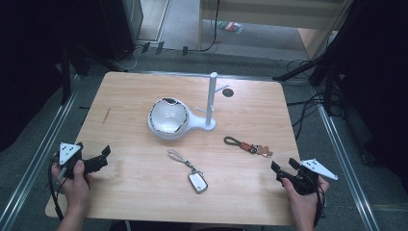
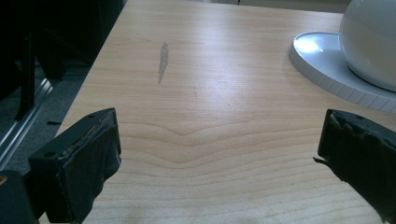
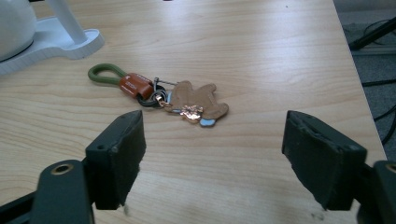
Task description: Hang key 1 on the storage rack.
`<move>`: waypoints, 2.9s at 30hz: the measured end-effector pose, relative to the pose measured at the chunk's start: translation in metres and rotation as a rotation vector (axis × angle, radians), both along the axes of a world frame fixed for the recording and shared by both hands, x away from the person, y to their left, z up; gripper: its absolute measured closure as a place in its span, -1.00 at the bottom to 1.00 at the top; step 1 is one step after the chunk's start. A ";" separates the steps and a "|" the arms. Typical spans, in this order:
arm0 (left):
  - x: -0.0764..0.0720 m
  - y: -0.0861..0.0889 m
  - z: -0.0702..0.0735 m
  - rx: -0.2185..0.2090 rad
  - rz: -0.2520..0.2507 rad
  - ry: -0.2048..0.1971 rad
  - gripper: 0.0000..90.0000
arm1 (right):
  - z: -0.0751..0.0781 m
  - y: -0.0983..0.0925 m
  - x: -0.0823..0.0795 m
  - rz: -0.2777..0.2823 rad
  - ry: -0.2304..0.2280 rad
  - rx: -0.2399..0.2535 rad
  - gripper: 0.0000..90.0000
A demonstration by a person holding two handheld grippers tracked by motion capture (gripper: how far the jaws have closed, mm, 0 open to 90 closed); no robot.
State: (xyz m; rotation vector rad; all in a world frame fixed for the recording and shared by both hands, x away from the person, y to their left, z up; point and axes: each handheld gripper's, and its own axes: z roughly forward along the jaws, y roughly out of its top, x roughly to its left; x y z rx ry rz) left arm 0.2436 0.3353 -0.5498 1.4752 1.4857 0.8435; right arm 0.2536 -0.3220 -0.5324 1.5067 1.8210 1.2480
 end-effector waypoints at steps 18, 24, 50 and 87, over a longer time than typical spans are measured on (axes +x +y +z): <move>-0.001 -0.005 0.000 0.042 -0.003 -0.010 -1.00 | 0.038 0.037 0.023 0.062 0.101 -0.226 -0.50; -0.002 -0.005 0.000 0.054 0.002 -0.025 -1.00 | 0.052 0.046 0.028 0.090 0.123 -0.244 -0.38; 0.000 -0.008 0.000 0.088 0.010 -0.016 -1.00 | 0.071 0.098 0.079 0.288 0.140 -0.419 -0.42; -0.006 -0.009 0.000 0.092 0.033 -0.039 -1.00 | 0.043 0.117 0.131 0.640 0.402 -0.754 0.23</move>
